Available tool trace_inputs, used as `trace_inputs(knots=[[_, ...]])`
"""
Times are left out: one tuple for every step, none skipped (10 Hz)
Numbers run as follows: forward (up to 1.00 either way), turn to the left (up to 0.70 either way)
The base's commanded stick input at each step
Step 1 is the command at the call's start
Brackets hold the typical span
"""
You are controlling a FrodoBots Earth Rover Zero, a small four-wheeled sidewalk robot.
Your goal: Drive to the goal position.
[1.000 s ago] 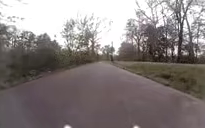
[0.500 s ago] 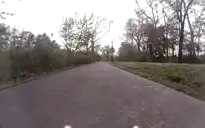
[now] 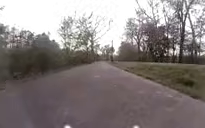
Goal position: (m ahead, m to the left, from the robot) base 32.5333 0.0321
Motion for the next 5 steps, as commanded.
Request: trace_inputs(knots=[[1.0, 0.0], [1.0, 0.0], [1.0, 0.0], [1.0, 0.0], [1.0, 0.0]])
